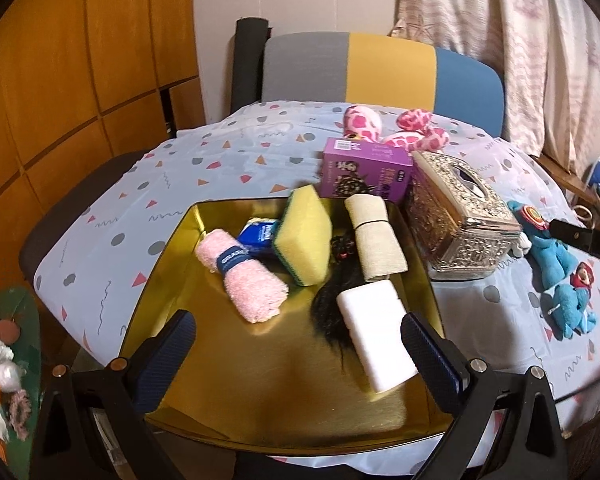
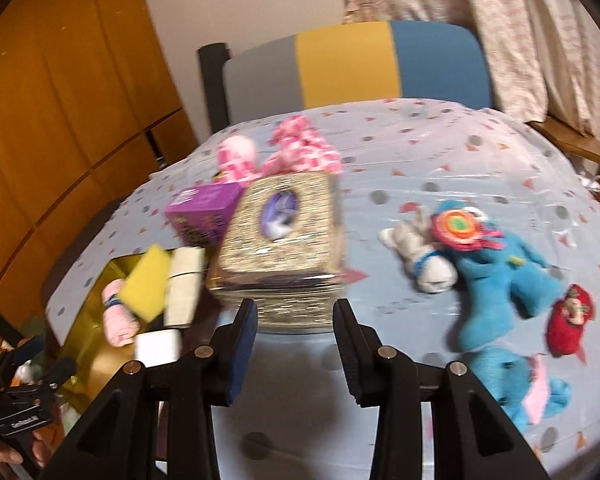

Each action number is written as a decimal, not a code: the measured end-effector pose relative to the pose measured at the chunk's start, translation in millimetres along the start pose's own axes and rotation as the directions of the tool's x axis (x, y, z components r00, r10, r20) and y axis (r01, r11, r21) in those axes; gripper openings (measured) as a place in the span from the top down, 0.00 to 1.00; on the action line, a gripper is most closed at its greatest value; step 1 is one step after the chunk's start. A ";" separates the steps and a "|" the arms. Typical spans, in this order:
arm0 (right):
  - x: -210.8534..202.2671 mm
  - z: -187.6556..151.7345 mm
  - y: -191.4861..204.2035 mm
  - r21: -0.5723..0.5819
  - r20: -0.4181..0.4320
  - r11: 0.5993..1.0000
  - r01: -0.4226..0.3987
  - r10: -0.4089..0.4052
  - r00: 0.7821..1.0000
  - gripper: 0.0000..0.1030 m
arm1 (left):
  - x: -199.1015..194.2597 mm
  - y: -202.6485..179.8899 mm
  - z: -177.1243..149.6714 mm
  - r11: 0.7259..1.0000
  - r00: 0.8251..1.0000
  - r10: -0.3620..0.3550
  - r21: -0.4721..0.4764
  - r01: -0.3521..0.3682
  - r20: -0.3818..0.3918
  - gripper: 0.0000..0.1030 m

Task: Organize soft objects
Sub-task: 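Reach the right tool toward the white glove while the left grasps the blue plush, then grasp the white glove with the right tool while the left lifts the blue plush, then lower the blue plush toy into the gold tray and open the left tool, then carry the white glove into the gold tray and open the right tool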

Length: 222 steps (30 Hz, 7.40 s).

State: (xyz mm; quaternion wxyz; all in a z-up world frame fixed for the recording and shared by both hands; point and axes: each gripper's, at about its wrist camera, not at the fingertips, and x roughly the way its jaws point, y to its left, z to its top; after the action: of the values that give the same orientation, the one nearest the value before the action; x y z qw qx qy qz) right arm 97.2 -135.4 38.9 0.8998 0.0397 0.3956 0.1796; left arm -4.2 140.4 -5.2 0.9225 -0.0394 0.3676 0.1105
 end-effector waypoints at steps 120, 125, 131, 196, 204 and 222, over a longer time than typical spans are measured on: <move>169.0 51.6 -138.4 0.054 -0.324 0.981 0.186 -0.159 0.933 0.58 | -21.9 93.7 37.7 0.977 0.985 -0.169 0.128 0.173 -0.041 0.62; 170.3 48.9 -136.1 0.042 -0.332 0.980 0.196 -0.171 0.928 0.59 | 5.8 139.4 16.0 0.980 0.987 -0.089 0.164 0.111 -0.136 0.62; 165.1 48.0 -131.3 0.018 -0.353 0.976 0.219 -0.198 0.914 0.58 | 48.3 139.3 22.6 0.964 0.974 -0.122 0.209 0.162 -0.191 0.62; 74.3 -63.7 -43.0 0.063 -0.358 0.981 0.183 -0.149 0.922 0.57 | -7.1 50.4 9.4 0.987 0.998 0.039 -0.157 -0.032 0.045 0.09; 38.5 -79.5 -18.9 0.115 -0.301 0.993 -0.018 0.052 0.952 0.61 | -2.6 49.8 4.6 0.987 0.999 0.038 -0.157 -0.032 0.033 0.09; 27.8 -39.0 108.6 -0.163 -0.286 0.947 -0.278 0.225 0.932 0.61 | -1.1 58.3 -0.7 0.984 0.998 0.054 -0.169 -0.049 0.028 0.09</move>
State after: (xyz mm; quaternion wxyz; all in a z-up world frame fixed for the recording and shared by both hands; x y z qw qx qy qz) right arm 54.5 -27.0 16.1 0.8080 -0.0248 0.4831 0.3364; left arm -19.0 196.7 -4.5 0.9186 -0.1058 0.3429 0.1655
